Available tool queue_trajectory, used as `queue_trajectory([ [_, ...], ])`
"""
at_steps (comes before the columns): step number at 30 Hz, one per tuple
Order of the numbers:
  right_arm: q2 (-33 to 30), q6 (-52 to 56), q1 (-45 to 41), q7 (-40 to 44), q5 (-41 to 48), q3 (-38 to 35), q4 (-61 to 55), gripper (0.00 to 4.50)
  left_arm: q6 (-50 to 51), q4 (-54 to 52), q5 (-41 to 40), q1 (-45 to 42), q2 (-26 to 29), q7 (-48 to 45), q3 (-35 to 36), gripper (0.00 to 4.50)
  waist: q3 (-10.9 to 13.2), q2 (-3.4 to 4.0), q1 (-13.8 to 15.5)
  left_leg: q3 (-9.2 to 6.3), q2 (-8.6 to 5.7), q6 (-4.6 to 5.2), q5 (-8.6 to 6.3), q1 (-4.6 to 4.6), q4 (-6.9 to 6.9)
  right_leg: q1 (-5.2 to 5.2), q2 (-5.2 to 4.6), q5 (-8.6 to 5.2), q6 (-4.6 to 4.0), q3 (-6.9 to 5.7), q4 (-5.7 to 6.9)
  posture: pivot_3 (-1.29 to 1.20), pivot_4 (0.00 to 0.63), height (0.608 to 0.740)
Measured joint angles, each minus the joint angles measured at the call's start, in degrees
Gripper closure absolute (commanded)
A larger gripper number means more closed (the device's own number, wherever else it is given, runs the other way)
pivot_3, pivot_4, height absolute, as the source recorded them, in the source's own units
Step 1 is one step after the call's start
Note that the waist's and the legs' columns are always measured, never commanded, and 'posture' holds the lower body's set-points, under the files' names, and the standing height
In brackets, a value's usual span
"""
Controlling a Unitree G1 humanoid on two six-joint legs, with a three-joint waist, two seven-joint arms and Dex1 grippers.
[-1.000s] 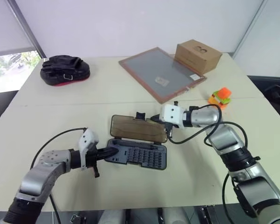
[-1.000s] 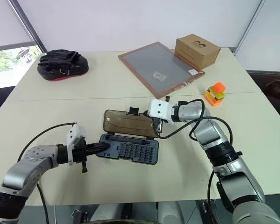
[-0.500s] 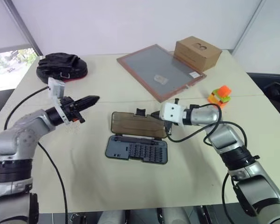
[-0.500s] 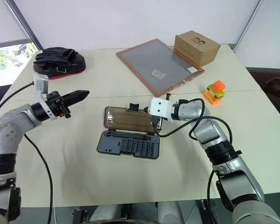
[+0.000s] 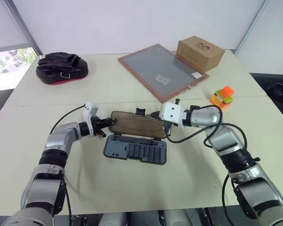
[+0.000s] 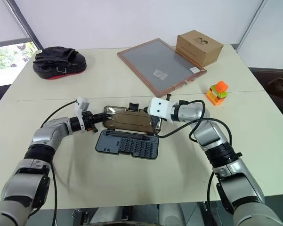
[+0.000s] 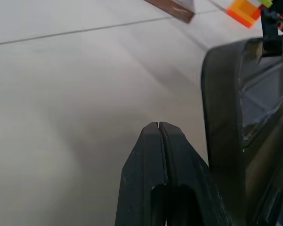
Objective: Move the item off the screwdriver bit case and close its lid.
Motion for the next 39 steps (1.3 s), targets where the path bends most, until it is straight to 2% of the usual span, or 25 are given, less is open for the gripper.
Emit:
queue_trajectory([
  [1,0.13,0.05,0.0,-0.19,0.05,-0.02,-0.04,3.69,-0.1,0.96,0.35,-0.6,-0.18,-0.33,0.0,4.5,0.0,0.0,0.02,0.0,0.0,0.01,0.0,-0.01,0.0,-0.01,0.0,0.0,0.0,-0.01,0.0,0.0,0.15,0.74],
  [4,0.39,0.59,0.06,-0.07,0.77,-0.04,-0.83,2.25,-1.28,4.41,1.64,-2.55,-0.89,-2.32,0.01,4.5,0.0,0.0,0.19,0.0,-0.01,0.03,-0.01,-0.01,0.02,0.0,-0.01,0.0,0.0,0.0,0.01,0.0,0.15,0.74],
  [6,0.41,1.15,0.45,0.23,1.14,-0.04,-1.79,1.08,-2.25,5.4,2.54,-3.04,-1.02,-3.33,0.02,4.5,0.0,0.0,0.24,0.0,-0.01,0.03,-0.01,-0.01,0.02,0.0,-0.01,0.0,0.0,0.0,0.01,0.0,0.15,0.74],
  [8,0.31,1.22,0.62,0.31,1.13,-0.04,-2.15,0.22,-2.47,5.8,2.85,-3.23,-1.07,-3.76,0.07,4.5,0.0,0.0,0.25,0.0,-0.01,0.05,-0.02,-0.01,0.02,0.0,-0.01,0.0,0.01,0.0,0.01,0.0,0.15,0.74],
  [9,0.15,1.22,0.7,0.32,1.08,-0.04,-2.28,0.1,-2.51,5.96,2.99,-3.32,-1.1,-3.95,0.1,4.5,0.0,0.0,0.25,0.0,-0.01,0.06,-0.03,-0.01,0.02,0.01,-0.01,0.0,0.01,0.0,0.01,0.0,0.15,0.74],
  [12,-1.38,1.64,1.33,0.58,1.03,-0.04,-4.39,0.1,-2.32,6.05,3.01,-3.35,-1.5,-4.61,0.69,4.5,0.0,0.0,0.3,-0.01,-0.01,0.06,-0.03,-0.04,0.03,0.0,-0.01,0.0,0.01,0.0,0.01,0.0,0.15,0.74],
  [14,-2.29,7.72,1.87,2.73,5.86,-2.8,-8.6,0.1,-0.97,5.34,2.35,-3.35,-1.87,-5.46,1.52,4.5,0.01,-0.01,0.37,-0.05,-0.01,0.07,-0.03,-0.21,0.11,-0.12,-0.01,0.0,0.01,-0.02,0.02,0.0,0.15,0.74],
  [18,-4.03,29.58,-0.09,4.49,26.22,-18.92,-16.06,0.1,6.27,-2.98,-1.83,-2.2,-1.74,-8.64,2.98,4.5,0.02,-0.03,0.51,-0.19,-0.04,0.01,0.01,-0.76,0.31,-0.52,-0.1,0.04,0.01,-0.09,0.08,0.0,0.15,0.74],
  [22,-7.57,37.74,-0.09,2.86,33.71,-28.61,-16.69,0.1,13.72,-15.19,-5.55,3.17,1.43,-12.62,2.86,4.5,-0.01,-0.01,0.19,-0.15,-0.03,0.09,-0.04,-0.73,0.18,-0.56,-0.13,0.02,0.0,-0.05,0.02,0.0,0.15,0.74],
  [27,-5.3,43.37,0.34,-2.7,39.94,-32.73,-16.65,0.1,20.65,-32.47,-7.71,13.23,8.99,-17.1,-1.52,4.5,0.03,0.12,-0.18,-0.09,0.04,0.2,-0.11,-0.71,0.1,-0.67,-0.19,0.03,-0.01,0.04,0.11,0.0,0.15,0.74],
  [31,-5.31,45.73,0.5,-5.51,41.75,-32.59,-18.29,0.1,19.55,-41.21,-5.78,21.1,16.3,-20.87,-6.65,4.5,0.05,0.19,0.2,-0.09,0.01,0.25,-0.14,-0.71,0.1,-0.64,-0.23,0.04,-0.04,0.03,0.08,0.0,0.15,0.74],
  [34,-6.31,46.35,2.56,-6.17,41.31,-28.33,-21.46,0.1,19.76,-42.13,-6.2,21.58,15.86,-20.23,-6.98,4.5,0.06,0.17,0.8,-0.2,0.0,0.26,-0.14,-0.72,0.16,-0.55,-0.21,0.04,-0.05,-0.08,0.06,0.0,0.15,0.74],
  [37,-6.21,46.35,6.84,-7.36,39.82,-22.15,-26.16,0.99,25.69,-40.03,-12.78,14.08,10.73,-14.77,-1.27,4.5,0.13,0.06,1.59,-0.24,-0.03,0.27,-0.13,-0.78,0.28,-0.56,-0.14,0.05,-0.03,-0.18,0.12,0.0,0.15,0.74],
  [39,-5.95,46.35,8.53,-7.79,39.2,-17.07,-29.81,2.04,29.34,-39.76,-17.29,7.54,9.8,-11.66,3.59,4.5,0.16,0.0,1.5,-0.23,-0.03,0.25,-0.12,-0.79,0.31,-0.58,-0.12,0.06,-0.02,-0.19,0.15,0.0,0.15,0.74],
])
